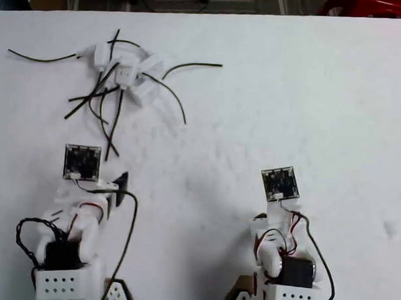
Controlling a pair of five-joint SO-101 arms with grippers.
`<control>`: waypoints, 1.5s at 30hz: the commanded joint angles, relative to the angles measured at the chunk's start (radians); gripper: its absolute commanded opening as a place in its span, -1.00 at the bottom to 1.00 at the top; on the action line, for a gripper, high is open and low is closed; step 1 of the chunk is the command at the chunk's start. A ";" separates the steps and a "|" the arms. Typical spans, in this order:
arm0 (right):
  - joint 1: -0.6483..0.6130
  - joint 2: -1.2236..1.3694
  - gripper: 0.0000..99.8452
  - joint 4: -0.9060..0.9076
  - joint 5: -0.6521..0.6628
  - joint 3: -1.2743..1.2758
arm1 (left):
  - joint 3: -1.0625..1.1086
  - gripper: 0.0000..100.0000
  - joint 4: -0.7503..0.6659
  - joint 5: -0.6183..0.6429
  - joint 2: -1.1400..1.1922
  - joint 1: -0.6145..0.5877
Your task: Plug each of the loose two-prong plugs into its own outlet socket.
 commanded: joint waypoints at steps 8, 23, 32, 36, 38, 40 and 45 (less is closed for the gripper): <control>0.004 -0.008 -0.96 -0.015 -0.002 0.011 | -0.003 -0.87 -0.044 0.006 -0.004 0.013; 0.004 -0.008 -0.96 -0.015 -0.002 0.011 | -0.003 -0.95 0.307 0.000 -0.004 0.062; 0.002 -0.008 -0.96 -0.015 -0.002 0.011 | -0.002 -0.95 0.307 0.005 -0.004 0.030; 0.002 -0.008 -0.96 -0.015 -0.002 0.011 | -0.002 -0.95 0.307 0.005 -0.004 0.030; 0.002 -0.008 -0.96 -0.015 -0.002 0.011 | -0.002 -0.95 0.307 0.005 -0.004 0.030; 0.002 -0.008 -0.96 -0.015 -0.002 0.011 | -0.002 -0.95 0.307 0.005 -0.004 0.030; 0.002 -0.008 -0.96 -0.015 -0.002 0.011 | -0.002 -0.95 0.307 0.005 -0.004 0.030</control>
